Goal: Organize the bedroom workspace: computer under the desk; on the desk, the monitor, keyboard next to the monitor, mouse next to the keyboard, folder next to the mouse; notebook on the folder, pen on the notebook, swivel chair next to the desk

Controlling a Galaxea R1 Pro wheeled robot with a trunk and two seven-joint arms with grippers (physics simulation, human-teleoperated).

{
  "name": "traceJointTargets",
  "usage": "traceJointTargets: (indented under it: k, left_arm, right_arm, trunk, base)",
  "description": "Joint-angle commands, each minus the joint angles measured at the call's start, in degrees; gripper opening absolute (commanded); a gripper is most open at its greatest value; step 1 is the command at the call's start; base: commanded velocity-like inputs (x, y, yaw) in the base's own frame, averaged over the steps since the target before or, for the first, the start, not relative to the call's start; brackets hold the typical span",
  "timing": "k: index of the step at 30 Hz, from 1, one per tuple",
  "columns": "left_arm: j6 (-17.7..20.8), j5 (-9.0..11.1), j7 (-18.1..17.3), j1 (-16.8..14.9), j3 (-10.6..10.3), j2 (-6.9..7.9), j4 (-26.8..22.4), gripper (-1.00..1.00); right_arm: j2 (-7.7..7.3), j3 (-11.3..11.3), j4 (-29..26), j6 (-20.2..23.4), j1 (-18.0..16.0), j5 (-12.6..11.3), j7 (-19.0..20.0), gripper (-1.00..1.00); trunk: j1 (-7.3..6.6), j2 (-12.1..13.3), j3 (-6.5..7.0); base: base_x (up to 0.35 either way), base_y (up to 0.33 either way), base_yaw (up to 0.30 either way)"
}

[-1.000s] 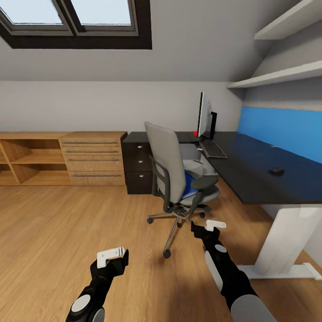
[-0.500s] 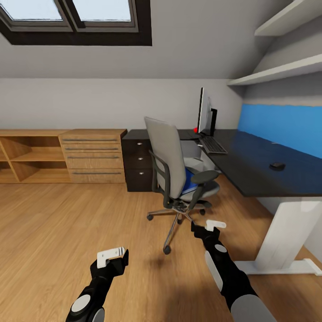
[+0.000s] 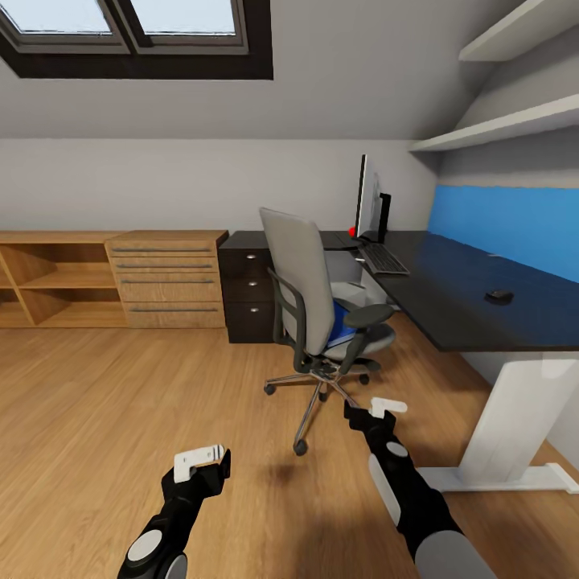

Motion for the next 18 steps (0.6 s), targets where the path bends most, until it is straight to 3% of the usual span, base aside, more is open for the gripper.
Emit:
traceJointTargets:
  k: [1,5,8,11,13,17,18]
  left_arm:
    - [0.2,0.6,0.4,0.0,-0.1,0.02,-0.1,1.0]
    - [0.2,0.5,0.4,0.0,0.0,0.03,-0.1,1.0]
    - [0.2,0.5,0.4,0.0,0.0,0.1,-0.2,1.0]
    - [0.2,0.5,0.4,0.0,0.0,0.11,-0.2,1.0]
    - [0.2,0.5,0.4,0.0,0.1,0.12,-0.2,1.0]
    - [0.1,0.5,0.4,0.0,0.2,0.12,-0.2,1.0]
    - [0.1,0.5,0.4,0.0,0.1,0.12,-0.2,1.0]
  right_arm:
    - [-0.01,-0.1,0.4,-0.5,0.0,-0.5,-0.1,1.0]
    - [-0.86,0.2,3.1,-4.9,0.0,-0.4,-0.2,1.0]
    - [-1.36,0.3,5.8,-10.9,-0.1,-0.4,-0.2,1.0]
    - [-2.21,0.2,8.8,-12.4,-0.3,-0.4,-0.4,1.0]
    - [-4.5,0.1,16.9,-13.4,-3.5,-0.5,-0.8,1.0]
    - [-6.15,0.1,26.0,-14.5,-10.9,-0.6,-0.9,1.0]
    - [-6.97,0.1,30.1,-15.5,-14.9,-0.6,-1.0,1.0]
  trunk:
    - [-0.01,0.0,-0.05]
    - [-0.01,0.0,-0.05]
    - [-0.01,0.0,-0.05]
    - [-0.01,0.0,-0.05]
    - [-0.01,0.0,-0.05]
    - [-0.01,0.0,-0.05]
    - [-0.01,0.0,-0.05]
  base:
    - [0.0,0.0,0.0]
    - [0.0,0.0,0.0]
    - [0.0,0.0,0.0]
    - [0.0,0.0,0.0]
    - [0.0,0.0,0.0]
    - [0.0,0.0,0.0]
    - [0.0,0.0,0.0]
